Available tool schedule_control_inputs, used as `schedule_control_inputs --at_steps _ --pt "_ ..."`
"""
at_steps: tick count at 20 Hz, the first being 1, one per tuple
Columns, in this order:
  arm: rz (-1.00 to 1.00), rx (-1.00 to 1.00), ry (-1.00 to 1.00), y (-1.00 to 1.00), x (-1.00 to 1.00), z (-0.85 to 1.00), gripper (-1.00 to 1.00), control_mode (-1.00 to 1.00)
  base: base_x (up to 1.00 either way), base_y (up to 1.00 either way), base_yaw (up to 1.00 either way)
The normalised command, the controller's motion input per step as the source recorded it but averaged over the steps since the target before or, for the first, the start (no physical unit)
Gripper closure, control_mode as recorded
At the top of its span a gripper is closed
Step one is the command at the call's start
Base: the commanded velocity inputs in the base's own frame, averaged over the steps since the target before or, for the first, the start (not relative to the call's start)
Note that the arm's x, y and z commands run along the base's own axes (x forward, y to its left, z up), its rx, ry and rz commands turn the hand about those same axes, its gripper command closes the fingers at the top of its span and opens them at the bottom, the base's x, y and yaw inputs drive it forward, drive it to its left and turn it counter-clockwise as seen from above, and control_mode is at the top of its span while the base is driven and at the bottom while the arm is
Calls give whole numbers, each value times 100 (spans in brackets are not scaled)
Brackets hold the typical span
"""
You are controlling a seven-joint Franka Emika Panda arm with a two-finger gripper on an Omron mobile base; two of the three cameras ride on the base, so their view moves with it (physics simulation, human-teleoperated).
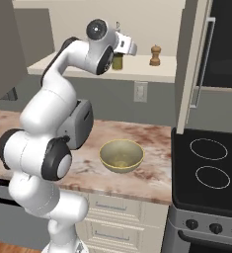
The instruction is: Retrieve the bottle and the shaker from the cabinet and place them next to the mixing bowl on the counter. Then add garlic from the fridge to the mixing bowl.
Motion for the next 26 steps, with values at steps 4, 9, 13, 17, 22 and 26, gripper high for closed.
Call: schedule_control_inputs --at_steps 4,9,13,17,22,26 --pt "0 0 -4 0 -16 0 -100 -100 0 0 0" --pt "0 0 0 0 -23 0 -100 -100 0 0 0" --pt "0 0 4 1 -15 8 -100 -100 0 0 0" --pt "0 0 4 1 -1 10 -100 -100 0 0 0" --pt "0 0 8 3 0 1 -100 -100 0 0 0" --pt "1 0 14 8 0 0 -100 -100 0 0 0"
